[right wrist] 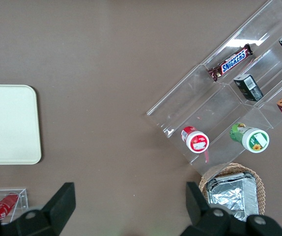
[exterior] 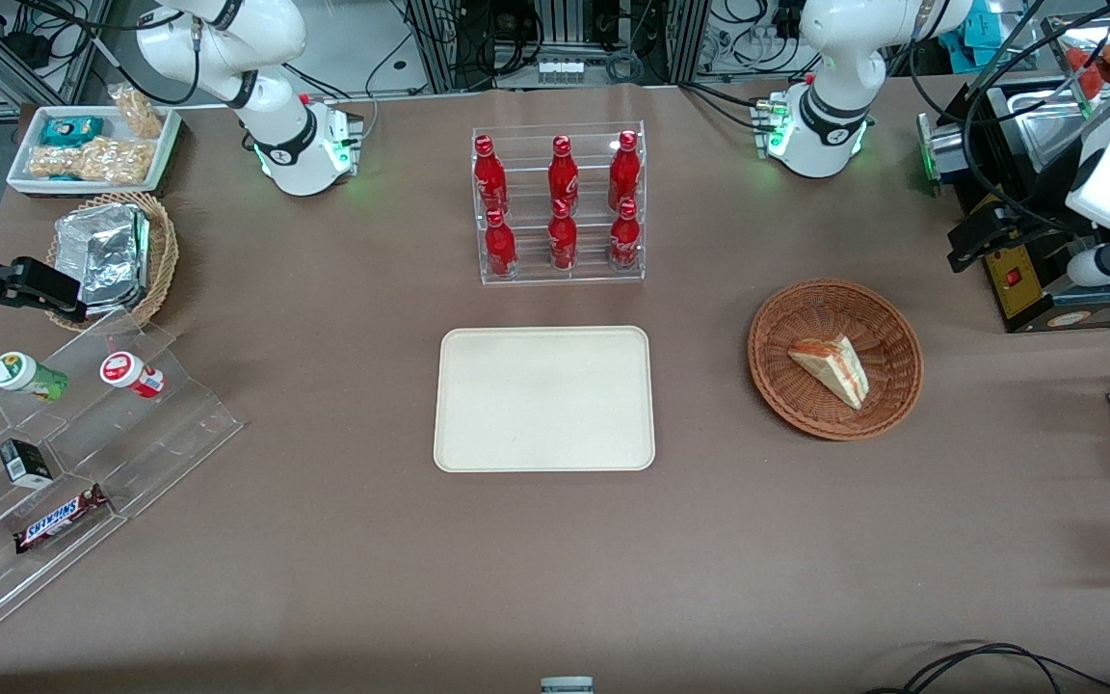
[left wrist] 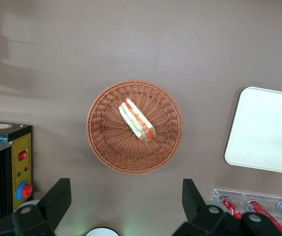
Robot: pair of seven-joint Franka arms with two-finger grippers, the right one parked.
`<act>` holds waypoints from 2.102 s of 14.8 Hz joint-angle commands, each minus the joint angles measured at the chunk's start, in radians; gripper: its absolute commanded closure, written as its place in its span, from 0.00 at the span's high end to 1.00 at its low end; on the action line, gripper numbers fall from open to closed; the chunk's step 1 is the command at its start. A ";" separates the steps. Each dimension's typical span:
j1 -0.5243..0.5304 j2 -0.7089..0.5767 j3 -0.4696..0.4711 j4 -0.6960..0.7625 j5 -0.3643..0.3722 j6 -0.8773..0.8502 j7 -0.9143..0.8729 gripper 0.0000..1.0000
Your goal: Place sandwich from basket to tray
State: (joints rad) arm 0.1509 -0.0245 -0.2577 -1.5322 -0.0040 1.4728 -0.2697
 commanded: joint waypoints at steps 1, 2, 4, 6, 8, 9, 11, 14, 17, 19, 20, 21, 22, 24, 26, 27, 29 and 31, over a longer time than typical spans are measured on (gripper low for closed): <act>0.016 0.004 -0.006 0.010 -0.004 -0.016 0.018 1.00; 0.016 0.008 -0.006 0.011 -0.004 -0.017 0.014 1.00; 0.018 0.008 0.000 0.007 -0.004 -0.019 0.003 1.00; 0.018 0.024 0.006 -0.008 -0.001 -0.019 0.001 1.00; 0.015 0.037 0.006 -0.028 0.005 -0.015 -0.049 1.00; 0.016 0.049 0.006 -0.026 0.005 -0.014 -0.122 1.00; 0.018 0.076 0.012 -0.025 0.005 -0.015 -0.161 1.00; 0.018 0.087 0.020 -0.072 0.004 -0.008 -0.174 1.00; 0.050 0.077 0.025 -0.173 -0.011 0.075 -0.200 1.00; 0.049 0.055 0.026 -0.258 -0.013 0.145 -0.241 1.00; 0.047 0.055 0.026 -0.288 -0.010 0.152 -0.253 1.00; 0.048 0.054 0.025 -0.319 -0.011 0.162 -0.256 1.00; 0.047 0.045 0.025 -0.354 -0.016 0.182 -0.258 1.00; 0.041 0.043 0.021 -0.396 -0.030 0.214 -0.317 1.00; 0.038 0.043 0.018 -0.452 -0.030 0.295 -0.406 1.00; 0.035 0.040 0.018 -0.497 -0.031 0.346 -0.417 1.00; 0.035 0.025 0.017 -0.589 -0.036 0.458 -0.431 1.00; 0.033 0.021 0.017 -0.675 -0.037 0.590 -0.465 1.00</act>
State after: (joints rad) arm 0.1876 0.0511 -0.2405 -2.0930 -0.0272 1.9505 -0.6928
